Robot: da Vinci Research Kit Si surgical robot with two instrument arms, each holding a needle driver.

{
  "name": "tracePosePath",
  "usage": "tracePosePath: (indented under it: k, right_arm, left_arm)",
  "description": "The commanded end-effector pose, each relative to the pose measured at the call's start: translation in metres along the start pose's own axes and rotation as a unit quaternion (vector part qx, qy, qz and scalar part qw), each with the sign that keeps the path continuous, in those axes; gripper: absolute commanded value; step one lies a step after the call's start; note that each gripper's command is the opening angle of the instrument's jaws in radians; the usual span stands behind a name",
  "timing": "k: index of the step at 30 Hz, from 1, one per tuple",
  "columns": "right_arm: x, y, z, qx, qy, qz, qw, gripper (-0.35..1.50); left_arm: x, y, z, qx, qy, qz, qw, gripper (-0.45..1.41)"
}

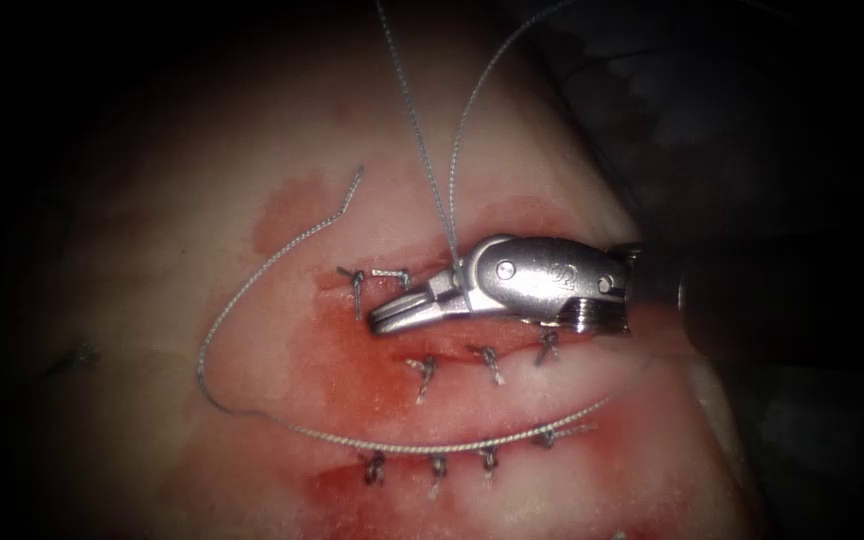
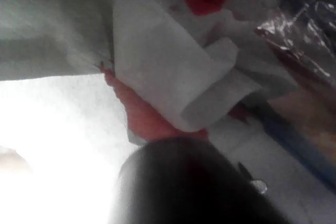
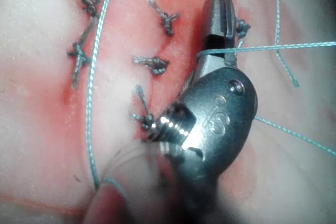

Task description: Wound Closure

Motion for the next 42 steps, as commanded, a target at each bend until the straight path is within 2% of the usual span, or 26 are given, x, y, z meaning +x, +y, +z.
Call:
tracePosePath:
  k: [1,2,7,9,11,14,15,17,19,22,23,25,28,32,35,36,37,40,42]
  right_arm:
    - [0.0004,0.0011,0.0007,-0.003,0.003,0.017,1.0,-0.35]
    - [0.0002,0.0023,0.0007,0.004,0.005,0.032,0.999,-0.35]
    - [-0.0013,0.0065,-0.0003,-0.014,0.006,0.101,0.995,-0.35]
    - [-0.0032,0.0092,-0.0013,-0.013,0.0,0.135,0.991,-0.35]
    - [-0.0039,0.0098,-0.0015,-0.015,-0.003,0.146,0.989,-0.35]
    - [-0.0059,0.0116,-0.0016,-0.018,-0.022,0.166,0.986,-0.35]
    - [-0.0059,0.0116,-0.0016,-0.018,-0.022,0.166,0.986,-0.35]
    - [-0.0071,0.0128,-0.0016,-0.025,-0.035,0.192,0.981,-0.35]
    - [-0.0073,0.0134,-0.0016,-0.028,-0.036,0.203,0.978,-0.35]
    - [-0.0076,0.0158,-0.0017,-0.041,-0.035,0.228,0.972,-0.35]
    - [-0.008,0.0173,-0.0019,-0.05,-0.032,0.247,0.967,-0.35]
    - [-0.0082,0.0179,-0.002,-0.052,-0.033,0.258,0.964,-0.35]
    - [-0.0088,0.0207,-0.0028,-0.059,-0.029,0.298,0.952,-0.35]
    - [-0.0089,0.0237,-0.0042,-0.067,-0.023,0.336,0.939,-0.35]
    - [-0.0086,0.0249,-0.005,-0.072,-0.019,0.356,0.932,-0.35]
    - [-0.0083,0.0259,-0.0056,-0.078,-0.016,0.366,0.927,-0.35]
    - [-0.0076,0.0289,-0.007,-0.085,0.004,0.39,0.917,-0.35]
    - [-0.0074,0.0303,-0.0081,-0.075,0.009,0.404,0.912,-0.35]
    - [-0.0076,0.0301,-0.0082,-0.067,0.006,0.406,0.911,-0.35]
  left_arm:
    - [-0.0022,-0.0008,0.0006,0.001,-0.009,0.021,1.0,-0.45]
    - [-0.0049,-0.0018,-0.0004,0.002,-0.024,0.054,0.998,-0.45]
    - [-0.0107,-0.003,-0.0036,-0.017,-0.05,0.127,0.99,-0.45]
    - [-0.0149,-0.0027,-0.0067,-0.056,-0.062,0.183,0.98,-0.45]
    - [-0.0157,-0.0025,-0.0073,-0.065,-0.065,0.197,0.976,-0.45]
    - [-0.0191,-0.0019,-0.0103,-0.096,-0.082,0.235,0.964,-0.45]
    - [-0.0191,-0.0019,-0.0103,-0.096,-0.082,0.235,0.964,-0.45]
    - [-0.0219,-0.0019,-0.0126,-0.115,-0.098,0.257,0.955,-0.45]
    - [-0.0228,-0.0021,-0.0133,-0.123,-0.105,0.259,0.952,-0.45]
    - [-0.0256,-0.0026,-0.0158,-0.148,-0.122,0.281,0.94,-0.45]
    - [-0.0277,-0.0032,-0.0176,-0.167,-0.131,0.294,0.932,-0.45]
    - [-0.0286,-0.0034,-0.0185,-0.172,-0.137,0.297,0.929,-0.45]
    - [-0.0322,-0.0047,-0.0219,-0.192,-0.164,0.304,0.919,-0.45]
    - [-0.0348,-0.006,-0.0246,-0.201,-0.191,0.314,0.908,-0.45]
    - [-0.0356,-0.0063,-0.0255,-0.209,-0.199,0.317,0.903,-0.45]
    - [-0.0359,-0.0064,-0.0259,-0.21,-0.202,0.316,0.903,-0.45]
    - [-0.0368,-0.0067,-0.0268,-0.217,-0.208,0.321,0.898,-0.45]
    - [-0.0377,-0.0072,-0.0279,-0.225,-0.217,0.326,0.892,-0.45]
    - [-0.0379,-0.0074,-0.0282,-0.226,-0.219,0.325,0.892,-0.45]
